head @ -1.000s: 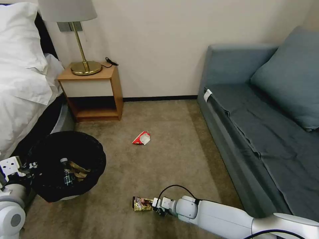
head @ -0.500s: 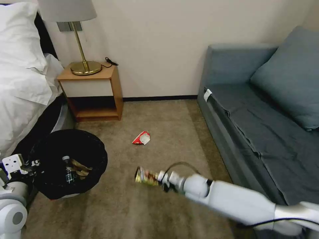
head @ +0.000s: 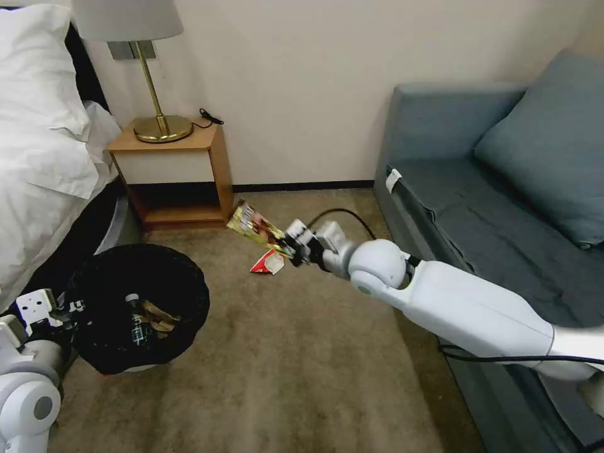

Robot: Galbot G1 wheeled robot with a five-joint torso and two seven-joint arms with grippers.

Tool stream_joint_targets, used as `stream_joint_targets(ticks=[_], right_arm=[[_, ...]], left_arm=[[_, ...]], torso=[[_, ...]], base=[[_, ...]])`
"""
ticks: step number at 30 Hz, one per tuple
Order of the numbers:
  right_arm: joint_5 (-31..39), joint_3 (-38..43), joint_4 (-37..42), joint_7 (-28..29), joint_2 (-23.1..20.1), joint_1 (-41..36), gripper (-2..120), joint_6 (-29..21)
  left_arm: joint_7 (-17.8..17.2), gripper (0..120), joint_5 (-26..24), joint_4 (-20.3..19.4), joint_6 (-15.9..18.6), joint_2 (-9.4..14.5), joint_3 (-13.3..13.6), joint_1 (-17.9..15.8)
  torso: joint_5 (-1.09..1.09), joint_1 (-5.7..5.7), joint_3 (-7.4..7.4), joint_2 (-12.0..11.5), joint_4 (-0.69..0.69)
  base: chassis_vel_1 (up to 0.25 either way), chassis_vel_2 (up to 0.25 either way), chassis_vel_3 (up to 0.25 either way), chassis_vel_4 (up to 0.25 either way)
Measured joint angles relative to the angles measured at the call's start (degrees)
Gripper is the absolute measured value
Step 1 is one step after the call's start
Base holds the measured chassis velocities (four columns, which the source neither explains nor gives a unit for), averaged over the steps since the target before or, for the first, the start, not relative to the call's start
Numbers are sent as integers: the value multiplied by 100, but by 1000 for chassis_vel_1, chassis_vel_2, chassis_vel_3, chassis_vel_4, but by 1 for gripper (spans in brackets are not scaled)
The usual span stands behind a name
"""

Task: Pick up the trash bin, then pick up the garbage on the floor and place it into the trash bin.

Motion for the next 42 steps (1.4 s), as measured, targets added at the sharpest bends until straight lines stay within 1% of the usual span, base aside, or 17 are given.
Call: stream_joint_targets(ticks=[2,6,9,10,11,13,15,19,21,23,29,35,37,38,39,41,42], right_arm=[[328,-185,293,177,94,90,0,-131],[625,-485,540,378,269,197,0,-182],[999,-746,618,695,773,329,0,-186],[999,-746,618,695,773,329,0,-186],[1039,-796,602,726,930,368,0,-178],[1116,-1006,395,811,1495,527,0,-68],[1140,-1062,324,837,1614,563,0,-40],[1113,-1396,-12,915,1968,659,0,37],[1107,-1404,-19,915,1971,659,0,39],[940,-1602,-266,908,2084,632,0,110],[680,-1775,-700,861,2197,573,0,263],[641,-1757,-754,876,2199,553,2,275],[608,-1713,-712,879,2158,531,13,279],[599,-1706,-703,879,2149,523,17,280],[599,-1706,-703,879,2149,523,17,280],[570,-1681,-677,880,2126,483,29,308],[563,-1670,-668,881,2122,471,30,314]], left_arm=[[-1,4,6,8,0,0,3,-9],[0,4,10,11,0,-16,17,-17],[9,4,18,9,0,-61,27,-23],[9,4,18,9,0,-61,27,-23],[15,4,20,2,0,-76,26,-18],[18,4,31,-73,0,-138,-1,23],[19,4,33,-100,0,-156,-3,29],[36,4,21,-266,0,-217,-5,60],[37,4,20,-274,0,-218,-5,63],[54,4,-13,-407,0,-263,-5,113],[85,4,-80,-580,0,-298,32,189],[89,4,-83,-615,0,-301,45,217],[90,4,-74,-616,0,-302,51,228],[90,4,-71,-618,0,-304,50,229],[90,4,-71,-618,0,-304,50,229],[91,4,-64,-621,0,-306,49,246],[92,4,-63,-621,0,-306,43,253]], torso=[[0,0,0,0,1],[0,0,0,0,-1],[0,0,0,0,-2],[0,0,0,0,-2],[0,0,0,0,0],[-1,0,0,0,3],[-1,0,0,0,4],[0,0,0,0,-1],[0,0,0,0,-1],[0,0,-1,0,0],[0,0,0,0,-1],[1,0,0,0,0],[1,0,0,0,-1],[1,0,0,0,0],[1,0,0,0,0],[1,0,0,0,-1],[1,0,0,0,-1]], base=[[0,0,0,0],[0,0,0,0],[0,0,0,0],[0,0,0,0],[0,0,0,0],[0,0,0,0],[0,0,0,0],[0,0,0,0],[0,0,0,0],[0,0,0,0],[0,0,0,0],[0,0,0,0],[0,0,0,0],[0,0,0,0],[0,0,0,0],[0,0,0,0],[0,0,0,0]])
